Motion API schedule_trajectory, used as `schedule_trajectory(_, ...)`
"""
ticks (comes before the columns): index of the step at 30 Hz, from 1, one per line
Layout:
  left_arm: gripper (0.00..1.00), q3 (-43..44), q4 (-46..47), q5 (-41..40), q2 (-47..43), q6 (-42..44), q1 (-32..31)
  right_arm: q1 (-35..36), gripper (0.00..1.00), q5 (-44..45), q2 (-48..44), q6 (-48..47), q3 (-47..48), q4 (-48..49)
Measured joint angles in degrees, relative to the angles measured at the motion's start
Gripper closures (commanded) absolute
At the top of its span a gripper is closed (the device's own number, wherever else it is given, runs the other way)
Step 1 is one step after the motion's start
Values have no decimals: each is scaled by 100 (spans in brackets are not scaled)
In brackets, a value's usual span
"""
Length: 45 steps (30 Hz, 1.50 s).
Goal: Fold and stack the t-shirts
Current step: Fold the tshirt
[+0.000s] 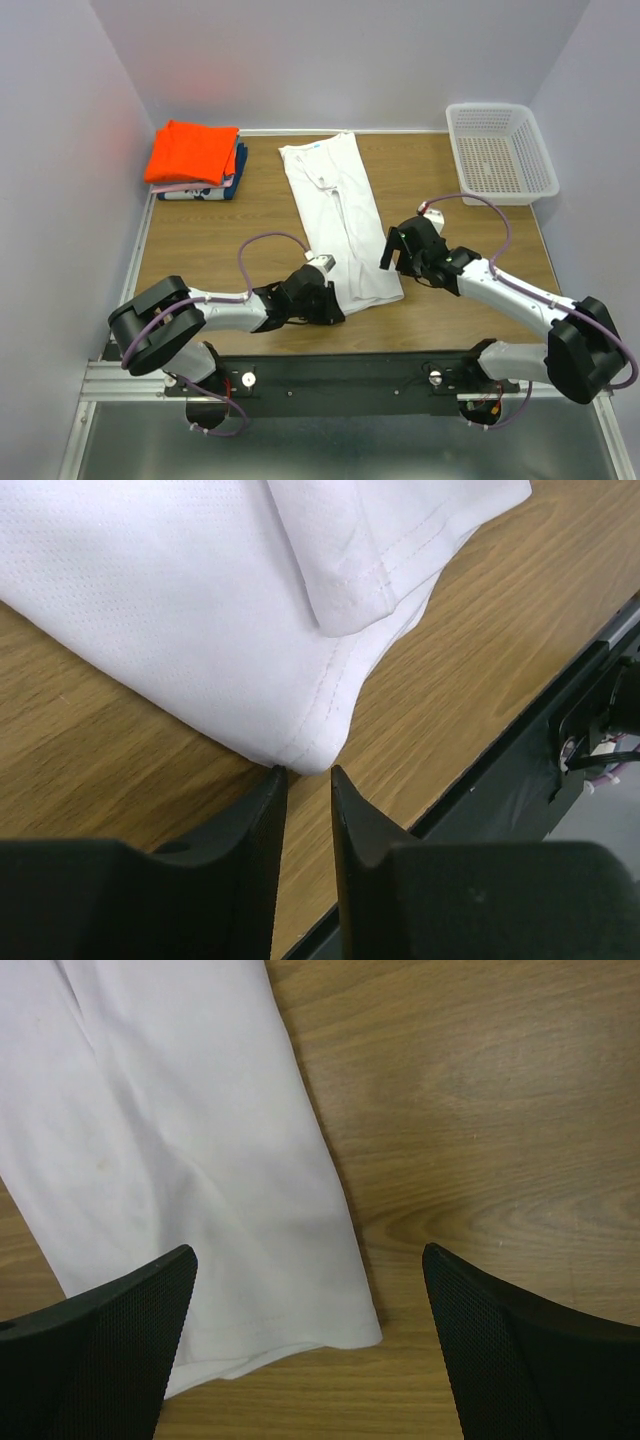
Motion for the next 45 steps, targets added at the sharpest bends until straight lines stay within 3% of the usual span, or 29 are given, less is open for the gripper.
schedule_trajectory(1,87,2,-37,-44,0,-31,-4,0,0,-81,-44,-46,-66,-9)
schedule_trajectory(3,99,13,-129,-125,13,-70,-7,0,0,-247,-129,-138,-164,-13)
schedule_trajectory(9,100,264,-310,-269,210,-188,-15,2,0,-1043,-422,-420,-409,-162)
schedule_trajectory(15,100,337,-455,-442,223,-310,-17,48,3,-1113,-382,-501,-509,-549)
schedule_trajectory(24,100,387,-704,-752,146,-503,-26,170,26,-1058,286,-542,-481,-643)
schedule_trajectory(32,100,385,-850,-953,63,-592,-26,232,38,-970,634,-555,-341,-625)
schedule_trajectory(35,100,385,-872,-994,52,-605,-26,232,52,-824,730,-535,-286,-614)
schedule_trajectory(38,100,385,-887,-1019,48,-614,-26,232,75,-754,782,-470,-260,-588)
schedule_trajectory(41,100,385,-916,-1054,35,-632,-26,232,85,-752,789,-439,-260,-535)
schedule_trajectory(45,100,372,-970,-1119,-17,-643,-26,243,86,-739,730,-358,-293,-542)
